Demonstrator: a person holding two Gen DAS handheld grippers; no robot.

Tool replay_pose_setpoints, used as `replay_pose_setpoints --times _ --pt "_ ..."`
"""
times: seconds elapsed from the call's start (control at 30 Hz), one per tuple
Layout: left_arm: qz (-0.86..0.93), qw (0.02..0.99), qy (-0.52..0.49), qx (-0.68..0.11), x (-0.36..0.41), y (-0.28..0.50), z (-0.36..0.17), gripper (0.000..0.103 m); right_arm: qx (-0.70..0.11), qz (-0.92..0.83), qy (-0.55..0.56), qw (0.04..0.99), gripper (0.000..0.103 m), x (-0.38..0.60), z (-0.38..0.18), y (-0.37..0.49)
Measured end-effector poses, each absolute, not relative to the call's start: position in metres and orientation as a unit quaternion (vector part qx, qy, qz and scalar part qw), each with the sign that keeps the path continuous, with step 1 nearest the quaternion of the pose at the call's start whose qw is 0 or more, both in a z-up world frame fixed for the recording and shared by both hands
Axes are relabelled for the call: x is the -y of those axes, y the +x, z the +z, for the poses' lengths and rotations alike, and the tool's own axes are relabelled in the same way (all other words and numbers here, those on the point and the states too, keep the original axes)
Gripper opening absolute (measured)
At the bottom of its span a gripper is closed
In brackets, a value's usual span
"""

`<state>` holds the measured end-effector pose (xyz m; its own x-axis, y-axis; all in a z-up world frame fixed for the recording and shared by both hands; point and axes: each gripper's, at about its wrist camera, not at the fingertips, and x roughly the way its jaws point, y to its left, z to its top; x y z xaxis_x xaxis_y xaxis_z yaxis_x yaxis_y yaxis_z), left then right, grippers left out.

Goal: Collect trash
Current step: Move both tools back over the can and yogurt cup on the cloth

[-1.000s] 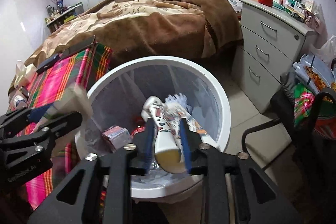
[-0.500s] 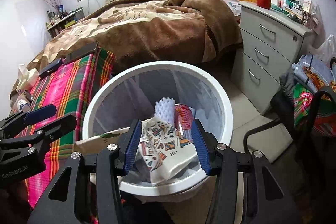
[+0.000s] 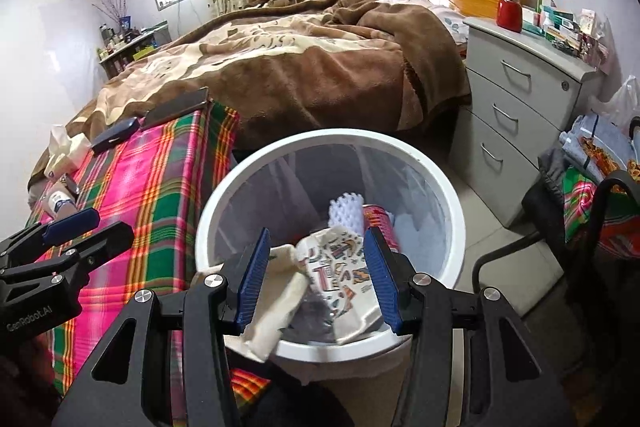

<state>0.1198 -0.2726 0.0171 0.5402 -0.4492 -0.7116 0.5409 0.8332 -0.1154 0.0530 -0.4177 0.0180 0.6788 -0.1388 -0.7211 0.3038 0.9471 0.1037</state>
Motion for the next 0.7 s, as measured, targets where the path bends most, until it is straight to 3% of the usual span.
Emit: replay_pose_setpoints --times 0.7 --pt "-0.197 0.906 0.02 -0.375 0.163 0.126 0.025 0.067 -0.366 -0.051 0.091 0.925 0.05 0.35 0.022 0.08"
